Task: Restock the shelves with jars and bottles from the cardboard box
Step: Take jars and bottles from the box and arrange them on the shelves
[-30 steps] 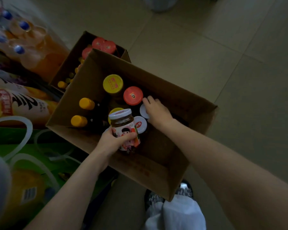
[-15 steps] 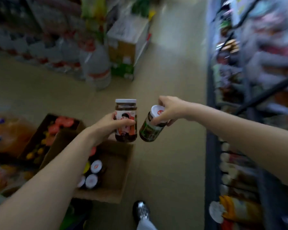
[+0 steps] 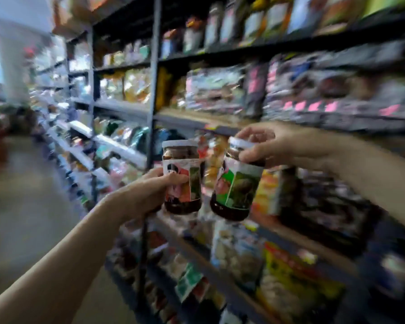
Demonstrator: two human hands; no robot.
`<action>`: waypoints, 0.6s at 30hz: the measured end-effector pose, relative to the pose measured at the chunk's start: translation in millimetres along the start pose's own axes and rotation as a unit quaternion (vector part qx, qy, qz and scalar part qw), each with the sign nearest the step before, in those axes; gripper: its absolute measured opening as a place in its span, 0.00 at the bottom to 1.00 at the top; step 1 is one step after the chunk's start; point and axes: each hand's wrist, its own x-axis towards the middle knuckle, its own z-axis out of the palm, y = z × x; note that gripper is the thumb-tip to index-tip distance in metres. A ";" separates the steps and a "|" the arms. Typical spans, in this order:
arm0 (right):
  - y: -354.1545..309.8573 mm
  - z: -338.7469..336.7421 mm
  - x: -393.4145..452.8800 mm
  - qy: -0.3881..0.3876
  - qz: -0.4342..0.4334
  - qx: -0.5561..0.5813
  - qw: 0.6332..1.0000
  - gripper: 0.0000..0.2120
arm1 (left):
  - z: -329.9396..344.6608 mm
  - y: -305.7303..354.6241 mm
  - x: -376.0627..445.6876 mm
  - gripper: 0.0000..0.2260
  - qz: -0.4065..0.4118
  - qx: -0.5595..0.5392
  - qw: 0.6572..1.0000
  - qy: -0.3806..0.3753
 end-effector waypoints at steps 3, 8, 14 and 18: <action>-16.2 -57.2 -63.7 0.123 -0.009 0.065 0.990 0.18 | 82.4 34.2 43.0 0.31 0.057 0.009 0.995 -0.083; -25.4 -132.0 -158.8 0.307 -0.024 0.081 0.948 0.18 | 201.4 73.2 89.9 0.31 0.145 0.023 0.973 -0.176; -25.2 -228.2 -260.8 0.505 -0.061 -0.025 0.861 0.12 | 331.3 109.1 127.7 0.07 0.219 0.075 0.956 -0.181; -4.6 -280.5 -301.4 0.566 -0.055 -0.241 0.787 0.16 | 394.5 122.5 152.8 0.19 0.279 0.115 0.946 -0.123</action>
